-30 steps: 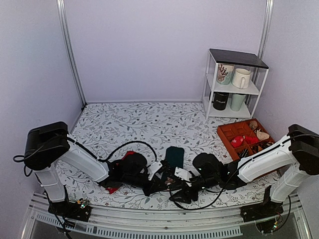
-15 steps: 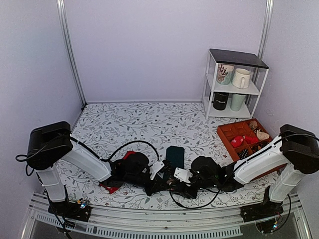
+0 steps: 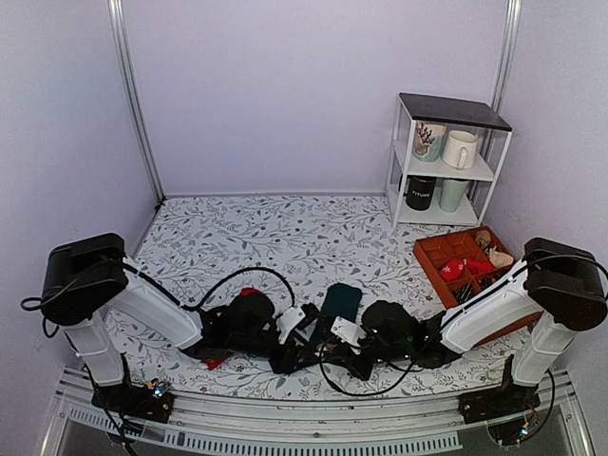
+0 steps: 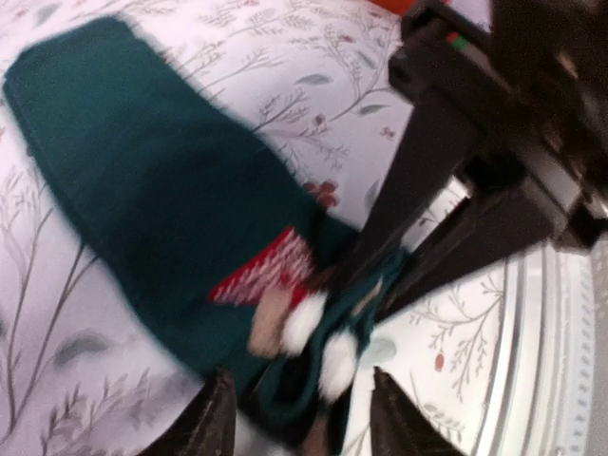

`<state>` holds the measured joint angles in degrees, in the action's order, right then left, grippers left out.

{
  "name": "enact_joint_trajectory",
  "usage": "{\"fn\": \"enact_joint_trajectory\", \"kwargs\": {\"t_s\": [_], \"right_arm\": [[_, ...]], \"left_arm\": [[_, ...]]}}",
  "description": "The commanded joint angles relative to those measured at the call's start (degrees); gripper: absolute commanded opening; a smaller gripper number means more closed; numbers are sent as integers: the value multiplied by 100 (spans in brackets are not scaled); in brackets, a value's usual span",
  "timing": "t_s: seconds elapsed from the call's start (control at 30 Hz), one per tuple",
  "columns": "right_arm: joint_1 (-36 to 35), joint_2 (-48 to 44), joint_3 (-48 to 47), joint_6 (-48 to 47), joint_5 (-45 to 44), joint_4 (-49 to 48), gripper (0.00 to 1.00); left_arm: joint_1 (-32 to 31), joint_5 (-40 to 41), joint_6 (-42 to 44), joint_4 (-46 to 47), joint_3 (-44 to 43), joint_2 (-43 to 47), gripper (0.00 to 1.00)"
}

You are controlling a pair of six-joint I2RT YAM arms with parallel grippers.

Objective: Roll the socks
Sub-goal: Roll the sock at the center of the board.

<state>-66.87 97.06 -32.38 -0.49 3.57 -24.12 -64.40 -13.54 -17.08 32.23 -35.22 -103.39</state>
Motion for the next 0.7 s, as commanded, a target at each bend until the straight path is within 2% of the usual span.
{"fn": "enact_joint_trajectory", "kwargs": {"t_s": [0.0, 0.13, 0.2, 0.33, 0.53, 0.67], "right_arm": [[307, -26, 282, 961, 1036, 360, 9], [566, 56, 451, 1553, 1699, 303, 10], [698, 191, 514, 1753, 2022, 293, 10], [955, 393, 506, 2231, 2579, 378, 9], [1200, 406, 503, 2761, 3104, 547, 10], [1258, 483, 448, 2778, 3222, 610, 10]], "left_arm": [[-101, 544, 542, 356, 669, 644, 55], [-162, 308, 1242, 1546, 1174, 1177, 79], [-172, -4, 1601, 1784, 1192, 1222, 82], [-176, -470, 1988, 2036, 970, 824, 82], [-175, -779, 2134, 2383, 703, -39, 80], [-175, -1031, 2128, 2391, 546, -320, 71]]}}
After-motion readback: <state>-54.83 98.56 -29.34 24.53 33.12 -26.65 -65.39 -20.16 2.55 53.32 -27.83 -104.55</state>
